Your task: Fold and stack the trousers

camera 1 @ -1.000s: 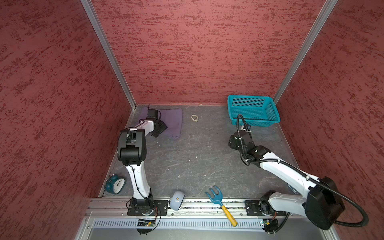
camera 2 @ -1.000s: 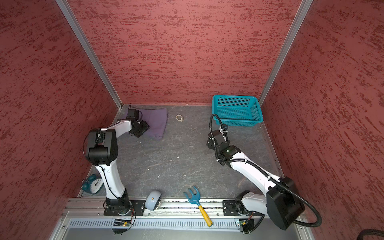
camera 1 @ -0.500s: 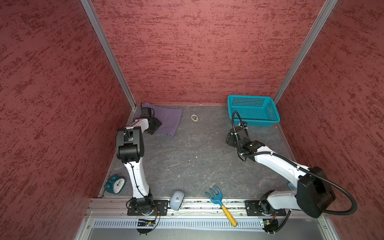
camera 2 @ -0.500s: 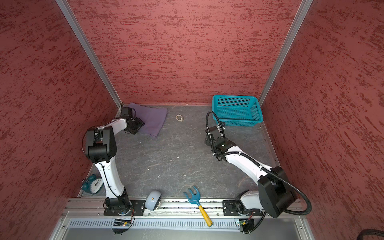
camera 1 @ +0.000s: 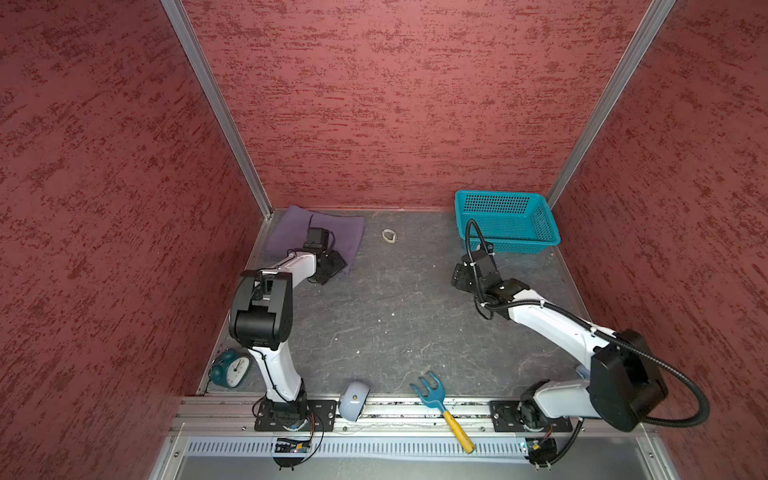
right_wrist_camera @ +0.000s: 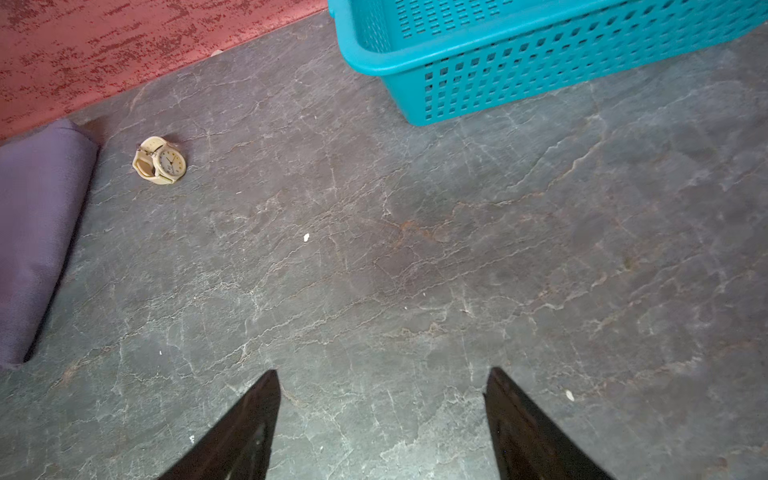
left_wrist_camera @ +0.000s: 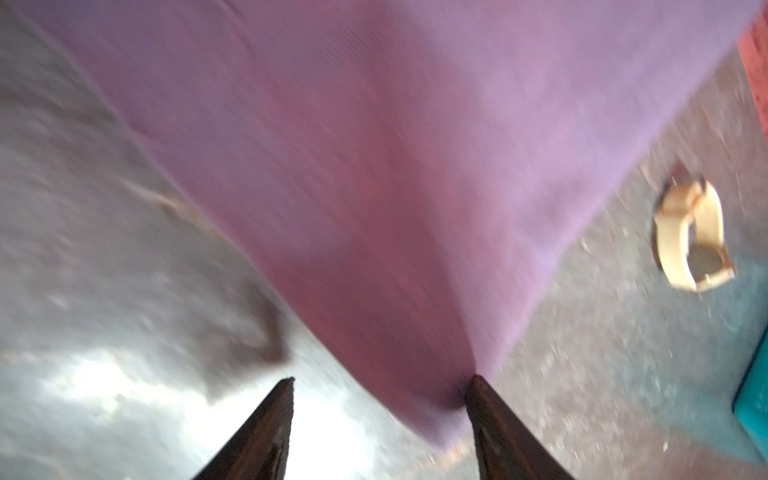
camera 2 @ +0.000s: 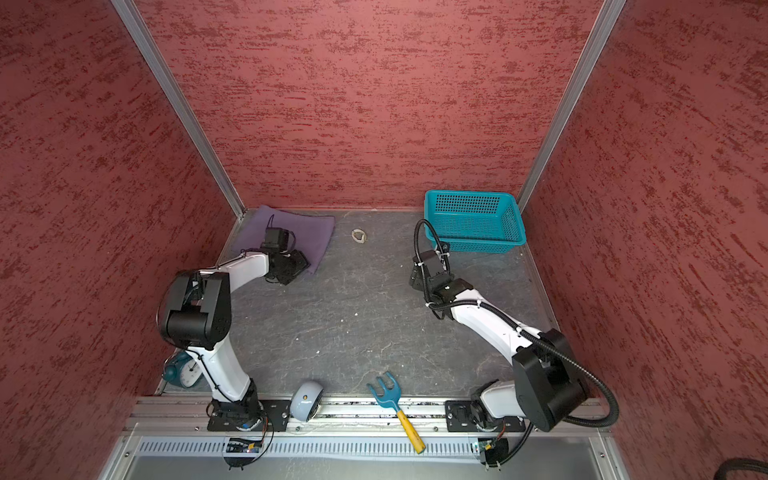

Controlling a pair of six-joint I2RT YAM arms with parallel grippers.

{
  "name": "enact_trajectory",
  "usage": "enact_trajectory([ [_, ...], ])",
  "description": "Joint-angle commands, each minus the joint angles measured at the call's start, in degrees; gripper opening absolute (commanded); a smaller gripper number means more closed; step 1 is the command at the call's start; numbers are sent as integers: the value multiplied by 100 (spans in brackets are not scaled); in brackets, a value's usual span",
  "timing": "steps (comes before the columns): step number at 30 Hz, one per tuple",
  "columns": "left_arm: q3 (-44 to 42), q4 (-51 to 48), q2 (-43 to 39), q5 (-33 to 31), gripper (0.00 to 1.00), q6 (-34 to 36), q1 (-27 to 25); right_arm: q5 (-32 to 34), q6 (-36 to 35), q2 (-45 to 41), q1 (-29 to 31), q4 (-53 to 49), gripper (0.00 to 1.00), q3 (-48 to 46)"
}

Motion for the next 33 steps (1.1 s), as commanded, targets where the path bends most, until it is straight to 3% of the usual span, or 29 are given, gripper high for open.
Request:
enact_trajectory([
  [1,7,-101,-59,-206,67,-43,-152,-92,-59,-203,-83,178,78,-118],
  [11,863,-138,917,-343,67,-104,-340,-22,-67,-770,-243,190,80,-640],
  [16,1263,-108,1276,-322,61,-159,-362,37,-99,-910,-349,159,80,-752],
  [26,1947,-226,1916,-262,59,-166,-301,-78,-199,-696,-513,187,78,-637],
  [33,2045,-191,1886,-37,59,-98,-423,-161,-147,-600,-535,236,78,-604],
])
